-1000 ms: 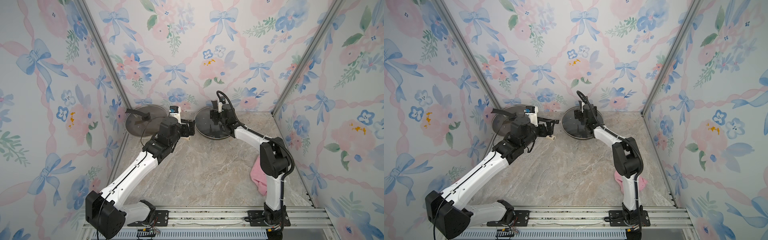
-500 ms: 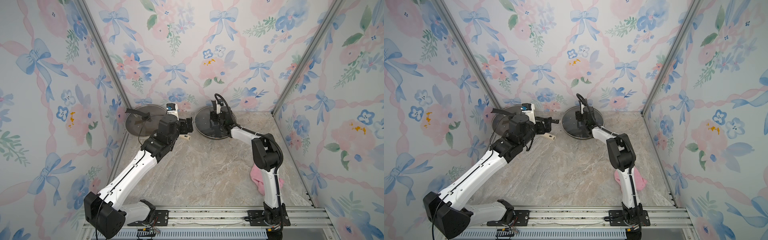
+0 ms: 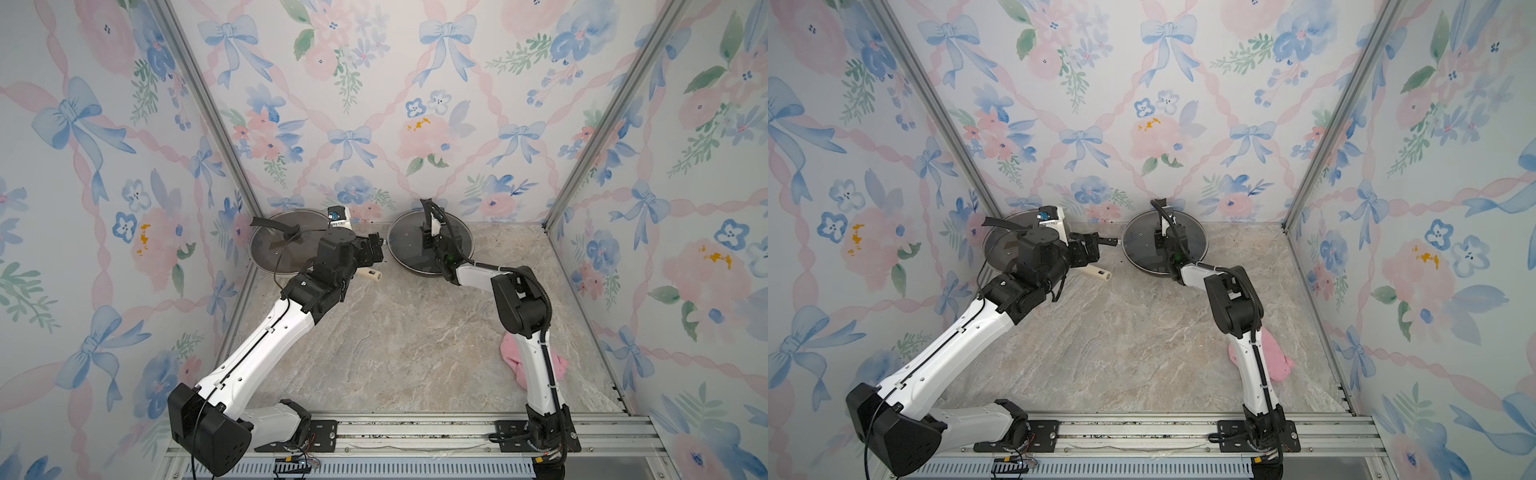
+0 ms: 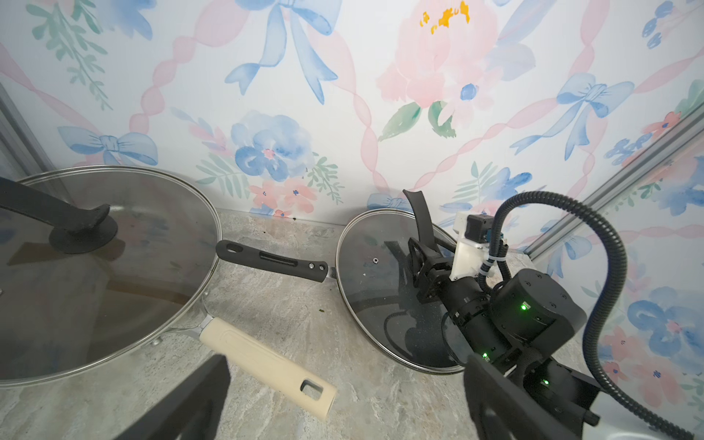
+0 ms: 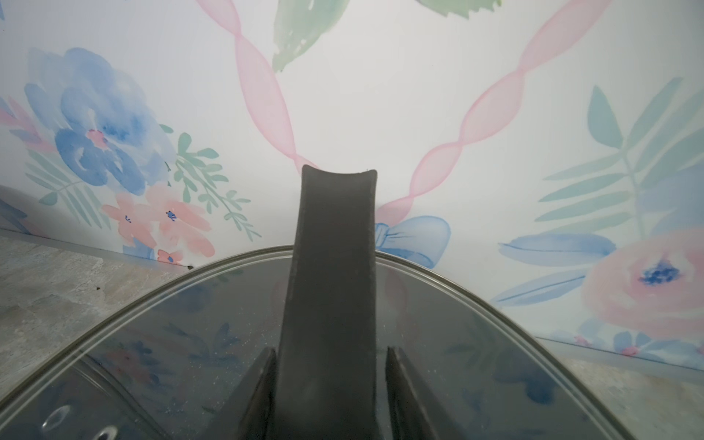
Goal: Wipe the pot lid with a cloth
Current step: Pick up the pot lid from the cooking pot.
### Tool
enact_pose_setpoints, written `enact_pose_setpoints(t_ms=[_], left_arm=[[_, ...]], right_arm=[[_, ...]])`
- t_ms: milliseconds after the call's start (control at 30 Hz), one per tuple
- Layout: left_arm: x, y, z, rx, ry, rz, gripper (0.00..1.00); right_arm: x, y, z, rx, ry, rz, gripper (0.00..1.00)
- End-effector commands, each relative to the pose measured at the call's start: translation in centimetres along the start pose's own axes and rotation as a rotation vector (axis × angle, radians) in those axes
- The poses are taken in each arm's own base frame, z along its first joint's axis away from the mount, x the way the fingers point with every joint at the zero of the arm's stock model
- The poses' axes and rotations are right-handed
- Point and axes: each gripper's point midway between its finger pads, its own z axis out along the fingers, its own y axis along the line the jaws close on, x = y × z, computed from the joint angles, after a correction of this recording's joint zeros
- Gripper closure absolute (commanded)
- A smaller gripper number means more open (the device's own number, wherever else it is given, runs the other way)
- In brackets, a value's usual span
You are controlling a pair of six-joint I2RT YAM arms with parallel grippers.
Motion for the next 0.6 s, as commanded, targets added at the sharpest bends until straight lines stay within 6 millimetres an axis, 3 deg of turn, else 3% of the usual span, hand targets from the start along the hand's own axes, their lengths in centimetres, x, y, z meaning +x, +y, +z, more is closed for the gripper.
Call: enact_pose_setpoints(t_ms=[0,167,333,433,567], left_arm=[[-1.7,0.5,-1.2,-0.021,-0.045,-0.022,0.02],[-1.5,0.9,-1.6,-0.032,-0.052,-0.026,0.02],[-1.5,1.0,-2.0,-0.029,-0.054,-0.026,0.02],[-1.5,1.0,-2.2,-0.019,-0.056,-0.021,0.02],[-0.9,0.8,-2.0,-0.003,-0.039,0.0,0.02]], right_arm=[[1.7,1.0,0.2,0.007,-0.001,-0.037,0.56],[2.1,1.3,0.6,-0.004,0.011,-0.019,0.57],[1.6,1.4,0.4,-0.026,0.036,0.005,0.77],[-1.2,0.7,-0.4,-0.009,0.019,0.05,0.88],[-7.7,-1.3,-2.3,0.066,-0.088,0.133,0.93]])
